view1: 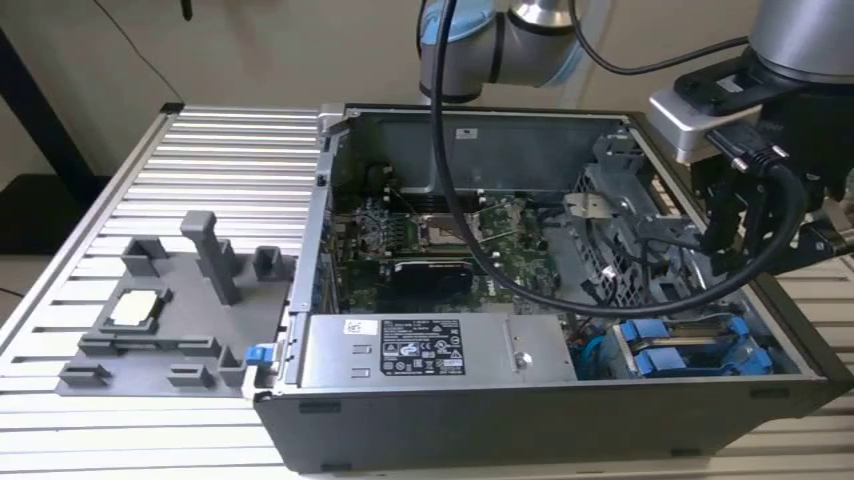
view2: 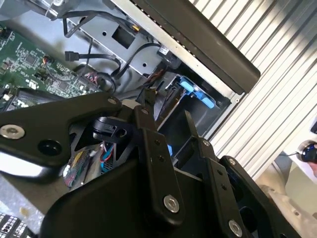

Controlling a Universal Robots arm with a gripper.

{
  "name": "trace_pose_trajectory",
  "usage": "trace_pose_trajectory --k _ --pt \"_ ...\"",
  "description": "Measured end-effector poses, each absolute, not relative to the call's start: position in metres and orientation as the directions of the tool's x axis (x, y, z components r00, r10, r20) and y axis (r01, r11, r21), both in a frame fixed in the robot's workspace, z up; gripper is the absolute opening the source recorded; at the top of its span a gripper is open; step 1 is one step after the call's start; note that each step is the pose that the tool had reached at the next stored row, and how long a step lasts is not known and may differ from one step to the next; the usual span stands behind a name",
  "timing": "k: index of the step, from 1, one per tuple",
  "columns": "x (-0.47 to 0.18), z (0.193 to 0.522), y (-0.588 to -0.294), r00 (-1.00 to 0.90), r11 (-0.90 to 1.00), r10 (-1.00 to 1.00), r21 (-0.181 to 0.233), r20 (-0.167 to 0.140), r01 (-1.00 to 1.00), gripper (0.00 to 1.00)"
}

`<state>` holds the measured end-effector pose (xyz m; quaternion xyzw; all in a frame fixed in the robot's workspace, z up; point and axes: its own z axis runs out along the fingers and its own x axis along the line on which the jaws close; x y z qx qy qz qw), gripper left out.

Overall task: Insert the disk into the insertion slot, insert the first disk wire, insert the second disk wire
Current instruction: 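Insert the first disk wire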

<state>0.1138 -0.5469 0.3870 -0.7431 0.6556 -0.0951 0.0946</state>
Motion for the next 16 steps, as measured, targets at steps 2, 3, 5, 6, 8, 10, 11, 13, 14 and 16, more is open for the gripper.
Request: trace_pose_trajectory --k 2,3,5,6,8,10,11,13,14,16 --pt "0.1137 0.387 -0.547 0.122 -0.123 -0.992 -0.265 0.018 -0.956 0.41" --pt "0.1137 0.3869 -0.547 0.122 -0.123 -0.992 -0.265 0.018 -0.956 0.41" --pt "0.1137 0.3868 -0.547 0.122 -0.123 -0.992 -0.265 0.018 -0.956 0.41" --pt "0.1137 0.3868 -0.547 0.122 -0.123 -0.992 -0.265 0.018 -0.956 0.41" --pt "0.1137 0.3868 -0.547 0.123 -0.123 -0.992 -0.265 0.019 -0.956 0.39" --pt "0.1137 0.3868 -0.547 0.123 -0.123 -0.992 -0.265 0.019 -0.956 0.32" --pt "0.1137 0.3868 -0.547 0.123 -0.123 -0.992 -0.265 0.019 -0.956 0.26" --pt "0.1137 0.3868 -0.547 0.123 -0.123 -0.992 -0.265 0.02 -0.956 0.2" --pt "0.1137 0.3868 -0.547 0.123 -0.124 -0.992 -0.265 0.02 -0.956 0.19" --pt "0.1137 0.3868 -0.547 0.123 -0.124 -0.992 -0.265 0.02 -0.956 0.19"
